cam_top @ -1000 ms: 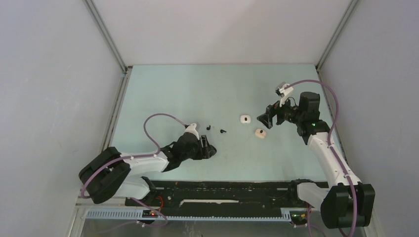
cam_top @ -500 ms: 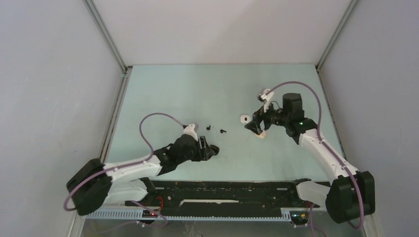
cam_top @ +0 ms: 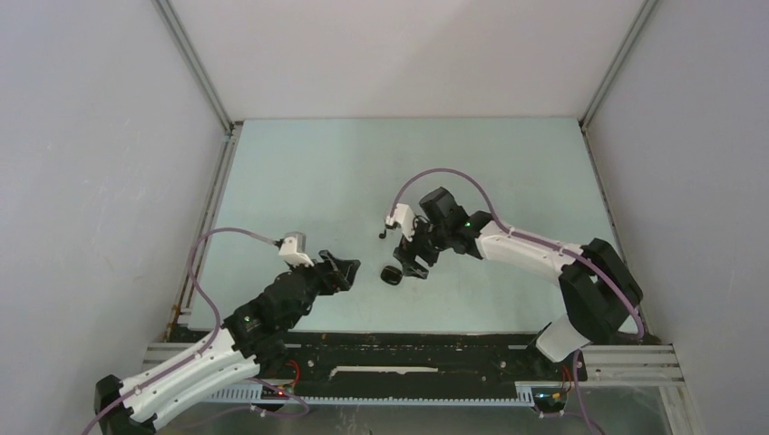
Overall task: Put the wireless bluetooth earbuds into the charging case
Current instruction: Pick up the charging case from the center of the board, then pass from the right arm to the left
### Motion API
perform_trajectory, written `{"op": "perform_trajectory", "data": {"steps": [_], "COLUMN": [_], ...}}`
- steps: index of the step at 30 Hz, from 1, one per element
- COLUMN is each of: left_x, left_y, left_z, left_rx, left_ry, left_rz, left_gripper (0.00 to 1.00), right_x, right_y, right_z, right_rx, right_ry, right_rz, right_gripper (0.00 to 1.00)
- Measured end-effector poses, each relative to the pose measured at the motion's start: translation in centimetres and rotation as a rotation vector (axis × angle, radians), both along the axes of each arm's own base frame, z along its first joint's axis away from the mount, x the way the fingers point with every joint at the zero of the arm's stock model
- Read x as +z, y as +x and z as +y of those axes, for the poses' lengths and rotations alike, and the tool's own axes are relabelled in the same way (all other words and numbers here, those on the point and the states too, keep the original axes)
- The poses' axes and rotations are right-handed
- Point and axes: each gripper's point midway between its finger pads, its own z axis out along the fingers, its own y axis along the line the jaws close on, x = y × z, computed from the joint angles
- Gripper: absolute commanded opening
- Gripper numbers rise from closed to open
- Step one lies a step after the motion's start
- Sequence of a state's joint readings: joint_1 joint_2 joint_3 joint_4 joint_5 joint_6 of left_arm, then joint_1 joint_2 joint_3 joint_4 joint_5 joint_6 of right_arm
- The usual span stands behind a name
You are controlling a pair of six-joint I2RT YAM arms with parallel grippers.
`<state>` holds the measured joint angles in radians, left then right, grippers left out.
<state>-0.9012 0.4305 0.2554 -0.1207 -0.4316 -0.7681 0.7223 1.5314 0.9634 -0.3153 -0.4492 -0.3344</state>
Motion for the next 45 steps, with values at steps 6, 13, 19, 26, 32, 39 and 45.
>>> {"op": "perform_trajectory", "data": {"steps": [6,13,19,26,32,39,45], "left_x": [-2.2,-4.4,-3.1,-1.8,-2.2,-4.1,-3.9], "left_y": [0.1,0.1,0.3,0.2,-0.2,-0.9,-2.0], "left_z": [1.7,2.2,1.9,1.9,1.9,-1.2,-6.0], "left_rx": [0.081,0.127,0.117,0.107,0.094,-0.051,-0.282], "left_ry": [0.048,0.097,0.079,0.029,0.008,0.044,-0.021], "left_rz": [0.058,0.134,0.108,0.074,0.073,0.138,0.165], "left_gripper": [1.0,1.0,0.89,0.82,0.77,0.73,0.69], "right_x": [-1.2,-4.3,-6.6,-7.4,-7.3,-1.9,6.0], "right_y": [0.7,-1.1,-2.7,-2.3,-1.5,-0.9,-1.1], "right_z": [2.5,4.1,4.4,5.2,5.1,1.6,-0.9], "right_rx": [0.022,0.074,0.11,0.094,0.07,0.098,0.171], "right_ry": [-0.065,-0.156,-0.22,-0.272,-0.292,-0.175,0.047], "right_rz": [0.009,0.058,0.105,0.056,0.012,0.003,-0.13], "right_gripper": [0.79,0.79,0.74,0.49,0.29,0.29,0.28]}}
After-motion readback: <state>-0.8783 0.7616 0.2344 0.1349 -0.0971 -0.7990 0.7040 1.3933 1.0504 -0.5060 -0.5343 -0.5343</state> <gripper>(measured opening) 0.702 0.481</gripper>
